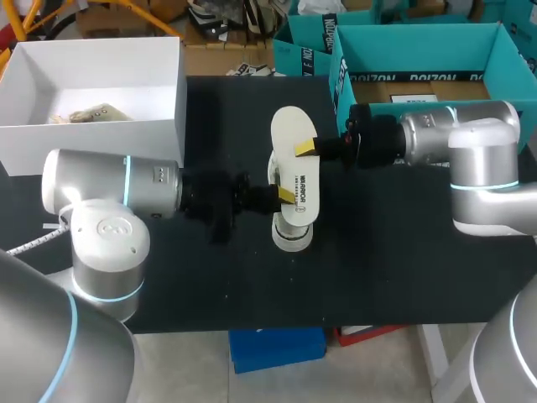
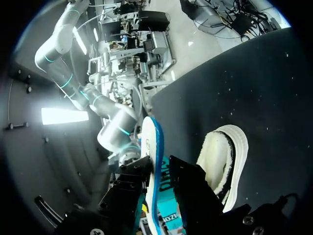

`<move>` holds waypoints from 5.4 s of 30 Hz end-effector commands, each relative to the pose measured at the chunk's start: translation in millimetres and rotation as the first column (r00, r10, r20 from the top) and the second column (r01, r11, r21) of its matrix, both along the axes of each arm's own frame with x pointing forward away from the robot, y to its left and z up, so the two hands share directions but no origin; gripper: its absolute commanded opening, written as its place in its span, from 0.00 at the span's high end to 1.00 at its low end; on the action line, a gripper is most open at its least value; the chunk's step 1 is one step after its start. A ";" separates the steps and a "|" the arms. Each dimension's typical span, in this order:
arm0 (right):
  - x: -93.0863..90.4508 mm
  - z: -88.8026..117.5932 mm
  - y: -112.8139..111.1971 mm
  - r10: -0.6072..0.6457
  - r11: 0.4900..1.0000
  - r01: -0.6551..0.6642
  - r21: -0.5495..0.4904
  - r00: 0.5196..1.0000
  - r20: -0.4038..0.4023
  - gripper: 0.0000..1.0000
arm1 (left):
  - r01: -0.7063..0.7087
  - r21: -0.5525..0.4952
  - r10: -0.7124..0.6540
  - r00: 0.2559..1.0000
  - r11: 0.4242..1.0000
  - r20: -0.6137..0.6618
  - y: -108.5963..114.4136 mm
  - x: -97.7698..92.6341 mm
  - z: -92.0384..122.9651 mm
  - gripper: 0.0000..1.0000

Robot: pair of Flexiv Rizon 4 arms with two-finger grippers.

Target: Take the shoe out of the shoebox, open the shoe tongue, remove and reinsert the insole, then place the shoe into the shoebox

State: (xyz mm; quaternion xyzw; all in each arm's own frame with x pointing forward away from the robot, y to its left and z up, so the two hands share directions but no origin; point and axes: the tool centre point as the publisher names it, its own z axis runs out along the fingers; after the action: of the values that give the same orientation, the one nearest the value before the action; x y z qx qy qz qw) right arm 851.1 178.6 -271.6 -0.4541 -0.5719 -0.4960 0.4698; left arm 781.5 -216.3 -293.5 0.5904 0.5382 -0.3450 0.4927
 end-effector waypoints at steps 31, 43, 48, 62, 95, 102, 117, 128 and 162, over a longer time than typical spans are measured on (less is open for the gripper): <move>0.6 -0.8 1.2 0.000 1.000 0.000 0.000 1.000 -0.001 1.00 | -0.081 0.795 0.097 0.995 0.602 0.028 10.0 -4.7 90.6 0.00; 0.6 -0.8 1.2 0.000 1.000 0.000 0.000 1.000 -0.001 1.00 | -0.118 0.883 0.131 0.989 0.454 0.065 -17.0 2.3 97.4 0.00; 0.6 -0.8 1.2 0.000 1.000 0.000 0.000 1.000 -0.001 1.00 | -0.134 0.900 0.150 0.986 0.416 0.077 -24.4 7.3 105.2 0.00; 0.6 -0.8 1.2 0.000 1.000 0.000 0.000 1.000 -0.001 1.00 | -0.206 0.907 0.223 0.966 0.368 0.130 -28.2 13.6 116.5 0.00; 0.6 -0.8 1.2 0.000 1.000 0.000 0.000 1.000 -0.001 1.00 | -0.201 0.891 0.196 0.972 0.407 0.130 -19.5 58.7 116.4 0.00; 0.6 -0.8 1.2 0.000 1.000 0.000 0.000 1.000 -0.001 1.00 | -0.181 0.912 0.187 0.975 0.369 0.118 -14.6 88.0 115.3 0.00; 0.6 -0.8 1.2 0.000 1.000 0.000 0.000 1.000 -0.001 1.00 | -0.170 0.923 0.219 0.971 0.346 0.096 -12.4 145.5 112.8 0.00; 0.6 -0.8 1.2 0.000 1.000 0.000 0.000 1.000 -0.001 1.00 | -0.169 0.927 0.239 0.967 0.334 0.090 -9.0 174.2 109.9 0.00; 0.6 -0.8 1.2 0.000 1.000 0.000 0.000 1.000 -0.001 1.00 | -0.187 0.929 0.273 0.957 0.320 0.099 -1.4 160.6 103.2 0.00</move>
State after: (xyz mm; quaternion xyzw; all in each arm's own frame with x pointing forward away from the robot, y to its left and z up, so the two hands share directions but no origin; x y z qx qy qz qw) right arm 851.3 178.7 -271.5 -0.4540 -0.5719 -0.4959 0.4699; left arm 954.6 -223.6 -194.4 0.6701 0.7348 0.0668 0.0809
